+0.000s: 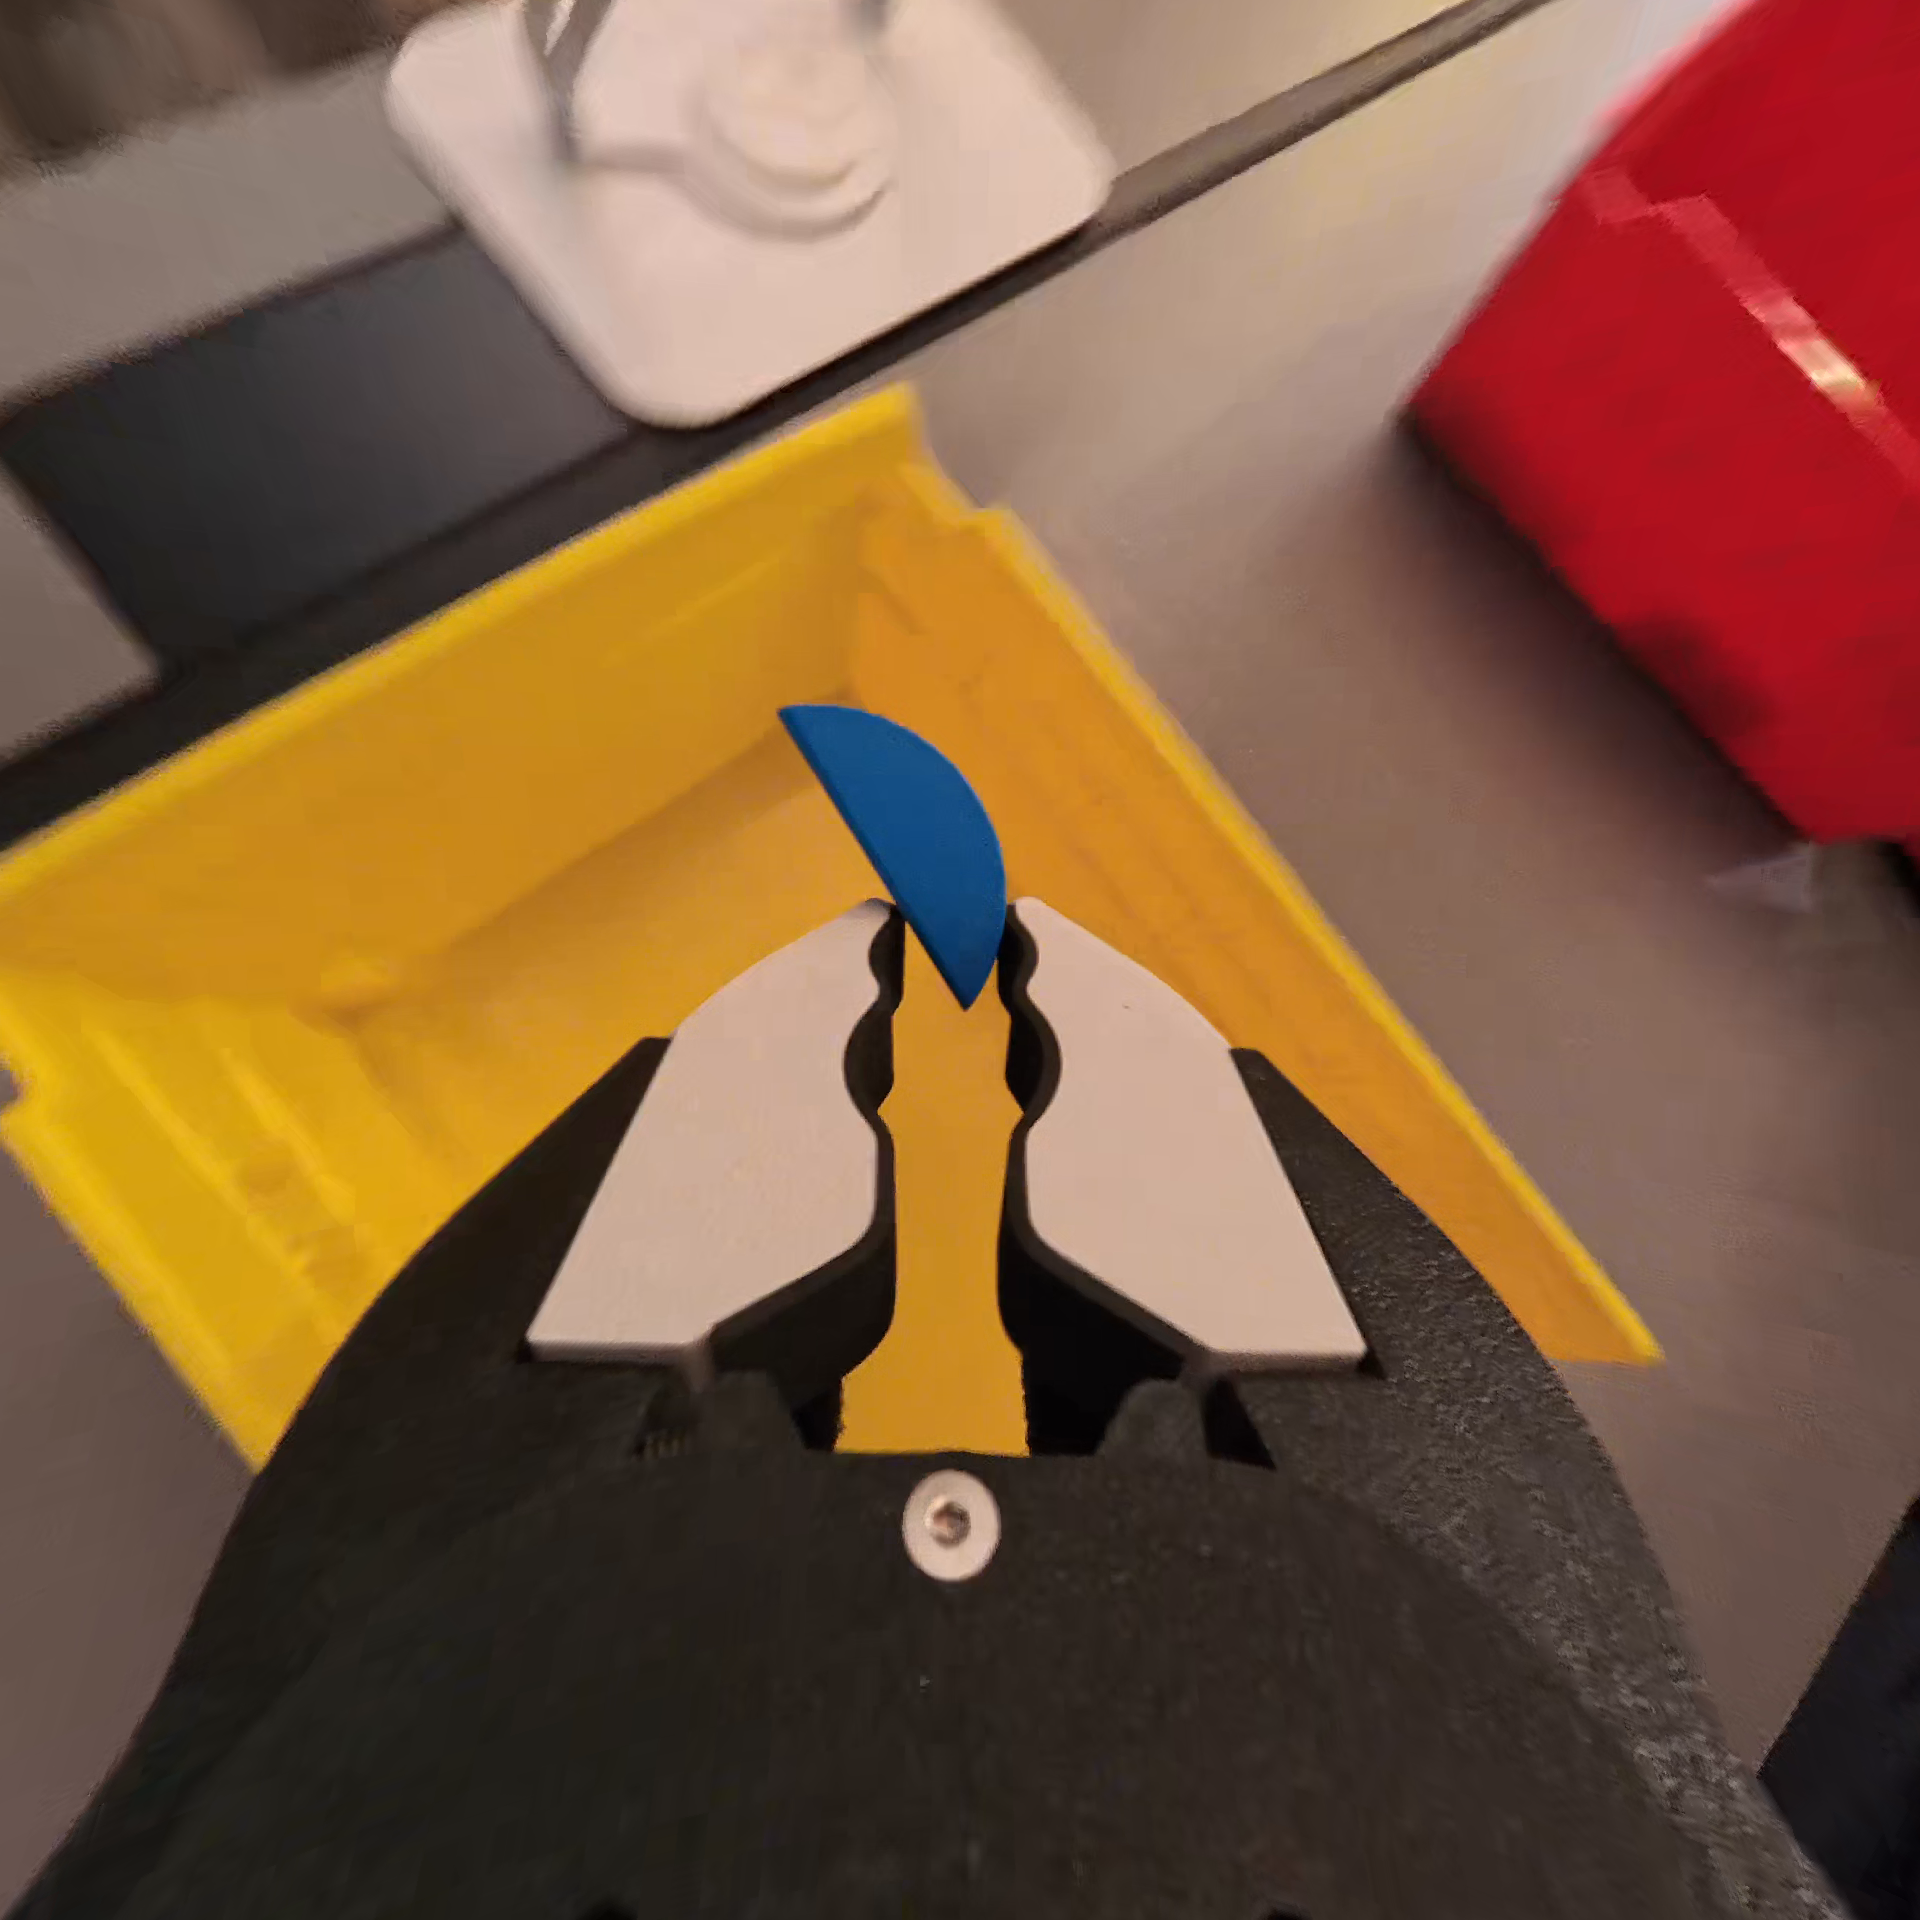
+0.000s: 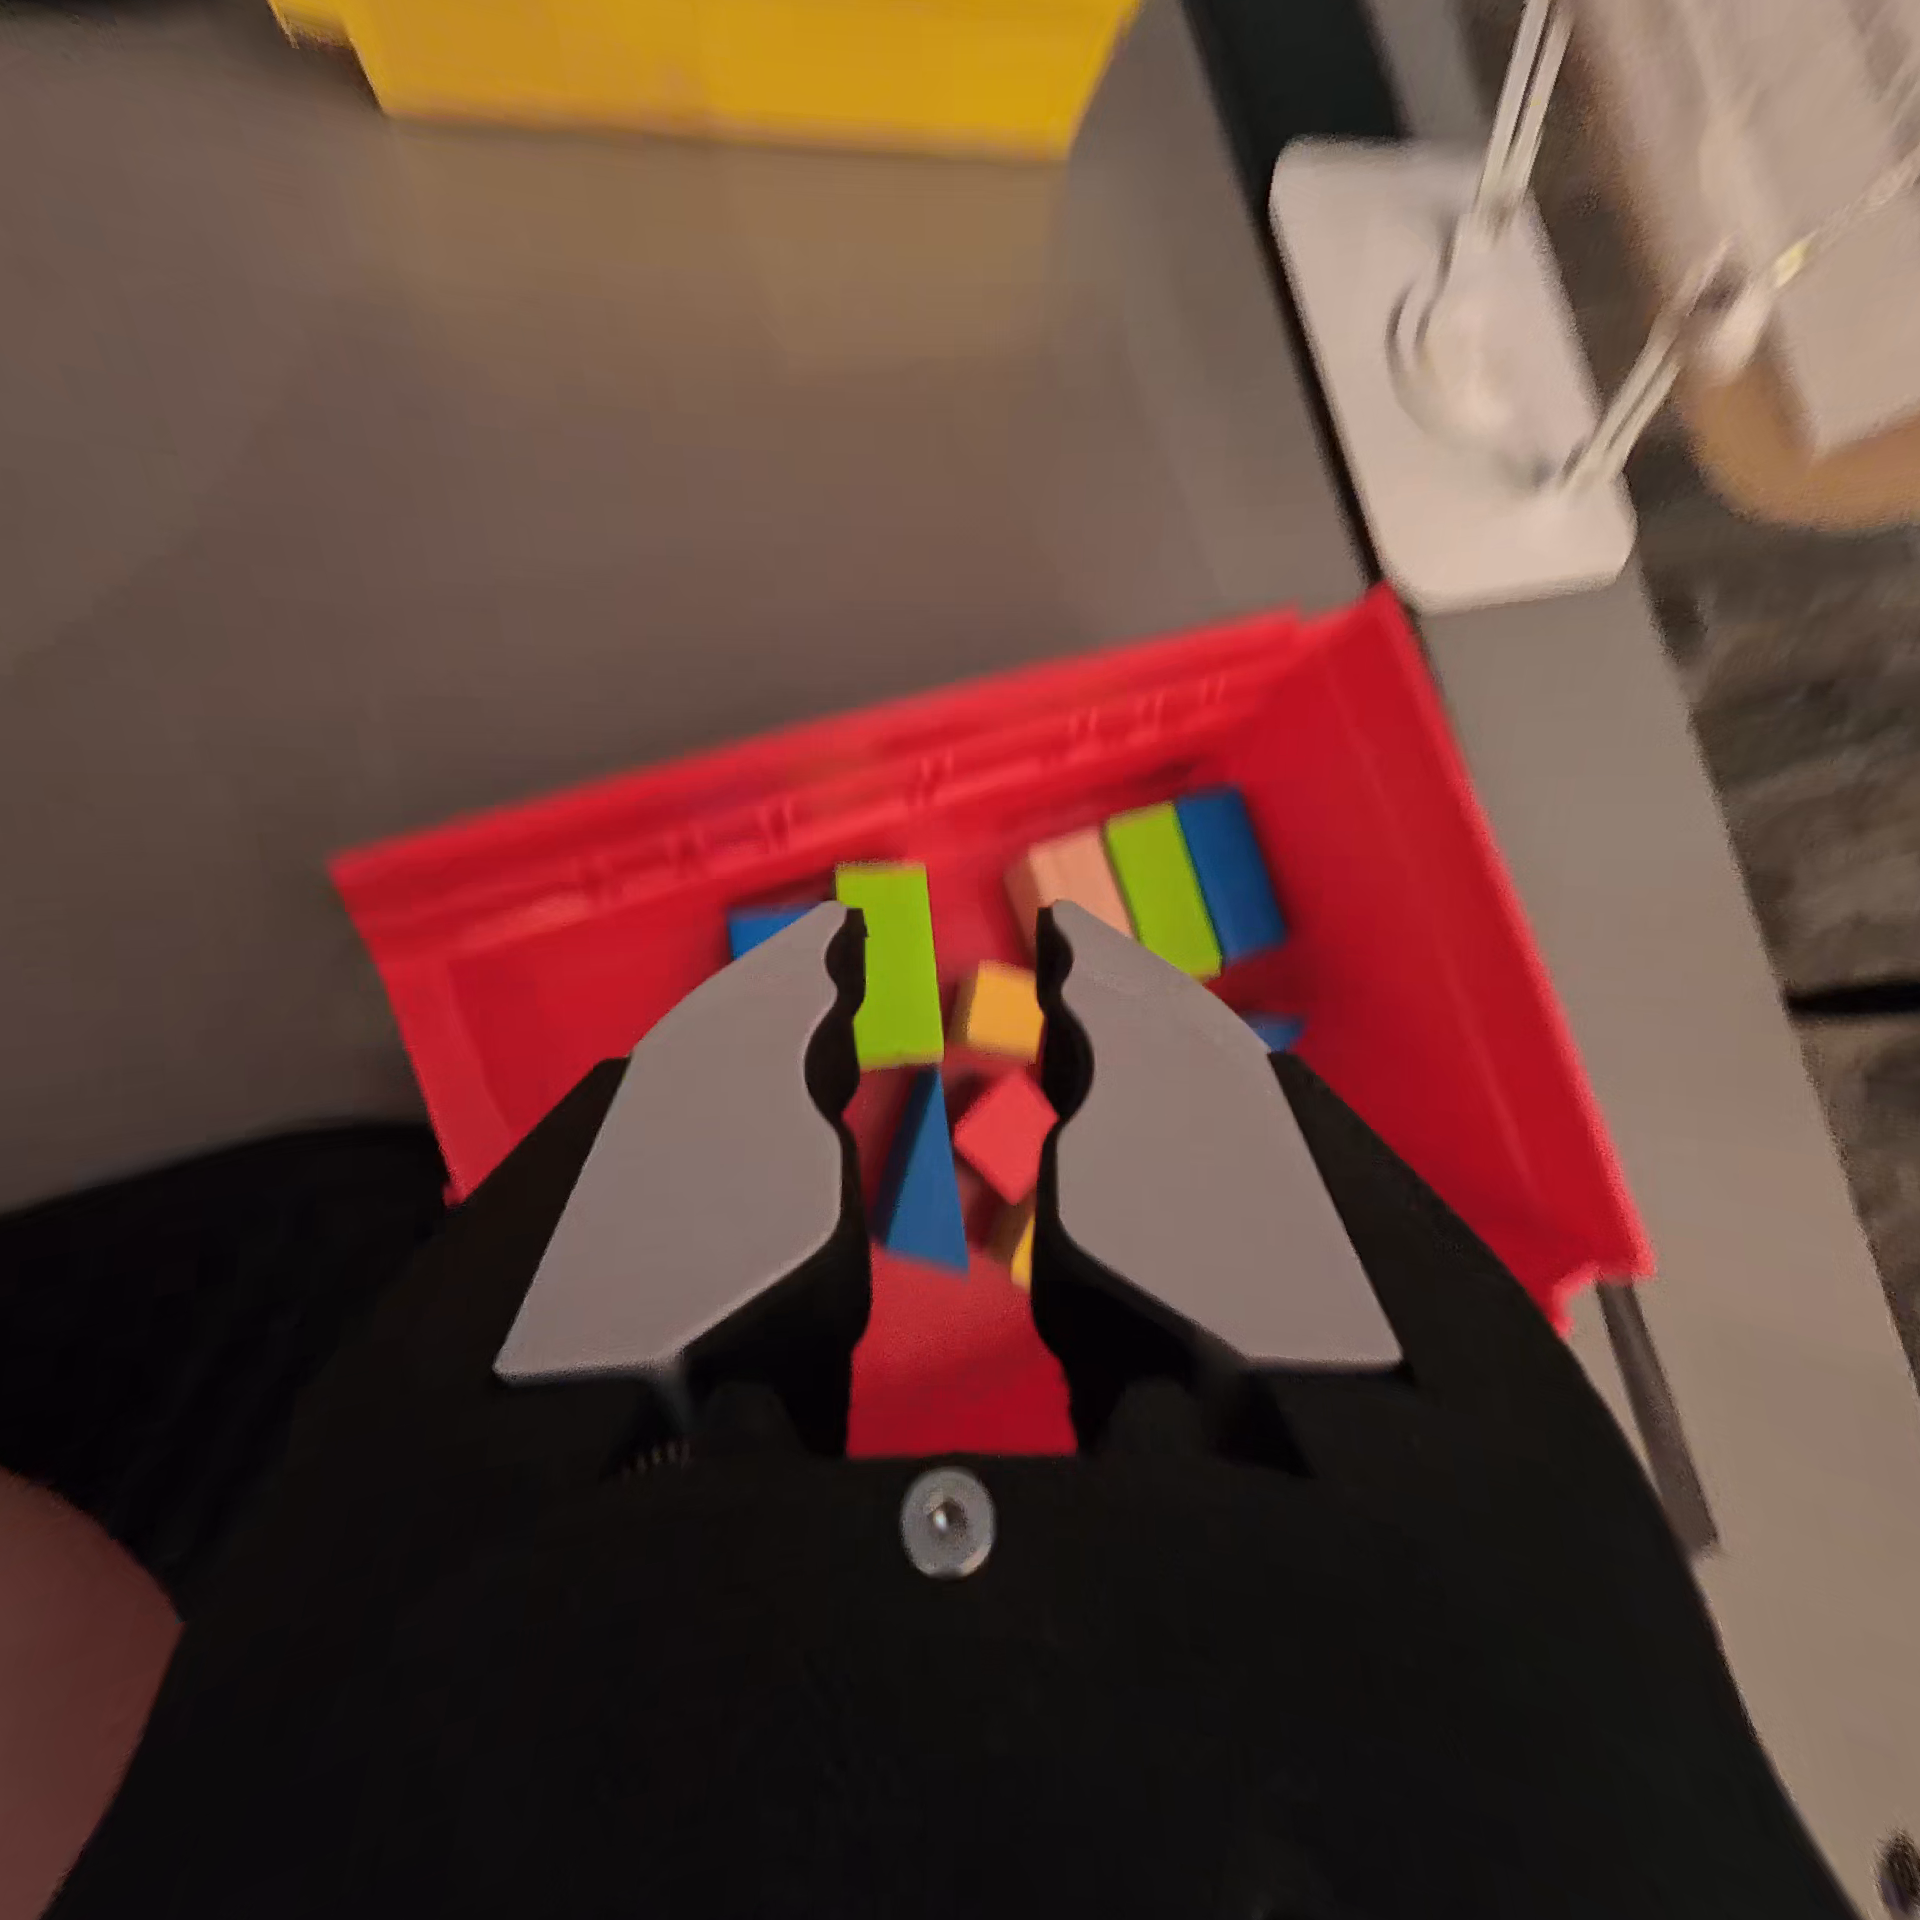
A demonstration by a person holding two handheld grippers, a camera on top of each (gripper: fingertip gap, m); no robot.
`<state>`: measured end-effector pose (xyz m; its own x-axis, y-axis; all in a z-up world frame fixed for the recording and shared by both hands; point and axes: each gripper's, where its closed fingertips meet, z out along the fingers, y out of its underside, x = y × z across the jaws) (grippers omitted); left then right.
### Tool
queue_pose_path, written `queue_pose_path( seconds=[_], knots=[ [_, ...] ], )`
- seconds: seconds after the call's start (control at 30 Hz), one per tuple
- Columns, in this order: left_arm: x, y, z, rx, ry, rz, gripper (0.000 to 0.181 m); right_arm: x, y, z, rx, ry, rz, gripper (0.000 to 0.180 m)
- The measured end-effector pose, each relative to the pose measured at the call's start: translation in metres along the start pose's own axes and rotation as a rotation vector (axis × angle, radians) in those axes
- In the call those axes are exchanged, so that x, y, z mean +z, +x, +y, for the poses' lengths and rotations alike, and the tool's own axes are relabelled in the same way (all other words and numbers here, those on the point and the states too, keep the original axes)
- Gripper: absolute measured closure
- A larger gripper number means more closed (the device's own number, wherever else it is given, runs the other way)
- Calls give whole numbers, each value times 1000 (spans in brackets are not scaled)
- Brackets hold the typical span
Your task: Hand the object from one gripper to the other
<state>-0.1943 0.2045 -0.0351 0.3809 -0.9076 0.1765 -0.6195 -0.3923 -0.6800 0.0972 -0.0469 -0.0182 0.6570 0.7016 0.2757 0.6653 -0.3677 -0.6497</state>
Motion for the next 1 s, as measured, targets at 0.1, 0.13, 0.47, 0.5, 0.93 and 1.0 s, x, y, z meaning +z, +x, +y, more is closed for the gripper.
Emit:
queue_pose_path(
  seconds=[0.1, 0.13, 0.47, 0.5, 0.93, 1.0],
  knots=[
    [-16, 52, -29, 189, 104, 84, 164, -4, -1, -66, 61, 243, -32, 145],
    [-20, 68, -38, 248, 140, 88, 164, -5, 0, -90, 119, 324, -58, 144],
    [-7, 181, -80, 641, 302, -25, 164, 28, -3, -180, 586, 659, -325, 120],
    [-2, 188, -80, 656, 302, -19, 164, 30, -1, -181, 635, 672, -336, 119],
    [28, 208, -76, 754, 265, -111, 164, 66, 0, -175, 920, 629, -422, 124],
    [26, 206, -78, 752, 273, -131, 164, 66, -2, -178, 926, 649, -446, 129]
  ],
)
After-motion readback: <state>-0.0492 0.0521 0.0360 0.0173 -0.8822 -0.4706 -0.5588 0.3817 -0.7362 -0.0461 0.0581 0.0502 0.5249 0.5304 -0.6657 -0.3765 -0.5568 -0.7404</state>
